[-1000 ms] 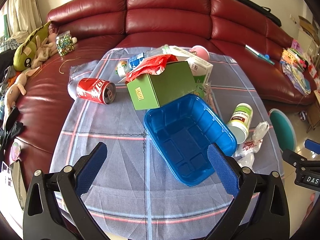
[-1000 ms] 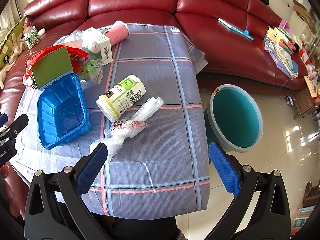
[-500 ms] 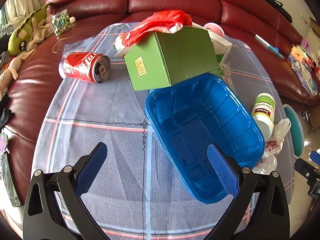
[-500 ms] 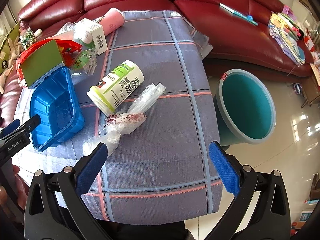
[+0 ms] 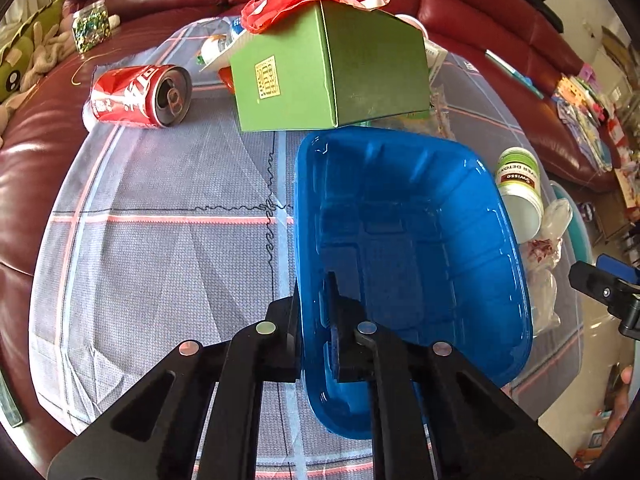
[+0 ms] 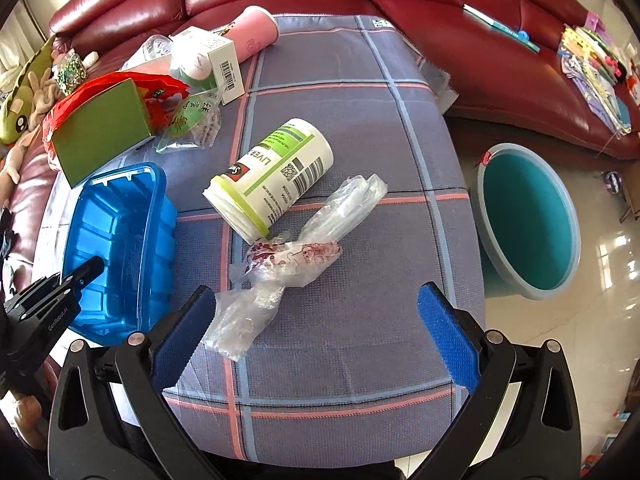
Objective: Collect trash
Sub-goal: 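Grasp the blue tray rim with left tool while right tool grasps the plastic bag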
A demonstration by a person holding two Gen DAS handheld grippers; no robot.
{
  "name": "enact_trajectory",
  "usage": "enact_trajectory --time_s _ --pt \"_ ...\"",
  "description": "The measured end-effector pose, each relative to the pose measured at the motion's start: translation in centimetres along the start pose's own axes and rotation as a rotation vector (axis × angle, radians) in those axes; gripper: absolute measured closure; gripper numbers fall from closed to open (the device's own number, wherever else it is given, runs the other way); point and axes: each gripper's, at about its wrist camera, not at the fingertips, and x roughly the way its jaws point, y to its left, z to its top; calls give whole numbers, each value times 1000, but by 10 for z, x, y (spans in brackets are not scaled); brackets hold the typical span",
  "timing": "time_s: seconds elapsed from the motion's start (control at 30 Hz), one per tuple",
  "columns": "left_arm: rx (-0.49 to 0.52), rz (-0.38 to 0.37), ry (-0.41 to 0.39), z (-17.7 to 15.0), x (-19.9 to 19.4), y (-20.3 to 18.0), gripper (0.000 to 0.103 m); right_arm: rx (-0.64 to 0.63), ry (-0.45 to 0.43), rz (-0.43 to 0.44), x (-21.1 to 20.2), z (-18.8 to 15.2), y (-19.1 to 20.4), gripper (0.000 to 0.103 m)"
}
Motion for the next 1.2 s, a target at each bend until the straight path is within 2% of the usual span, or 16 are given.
enact_trajectory --time_s 0.27,0.33,0.4,0.43,0.5,0.53,0.7,1.2 --pt "42 34 6 -3 -1 0 89 -11 17 20 18 9 12 7" --pt "40 34 15 -5 1 -1 88 -19 21 30 24 9 14 17" --pt "37 34 24 -7 3 0 88 -22 41 51 29 8 15 41" --pt "41 38 21 -7 3 0 88 -21 51 68 31 6 15 47" --pt "45 46 20 -8 3 -1 88 -13 63 99 34 4 13 68" --pt "47 50 19 -8 3 -2 88 -11 63 107 33 2 12 69" --pt "57 7 7 -13 -3 -7 96 -11 18 112 18 -3 3 71" --pt "138 -20 -129 -19 -75 -40 96 15 -93 115 -30 -16 -30 71"
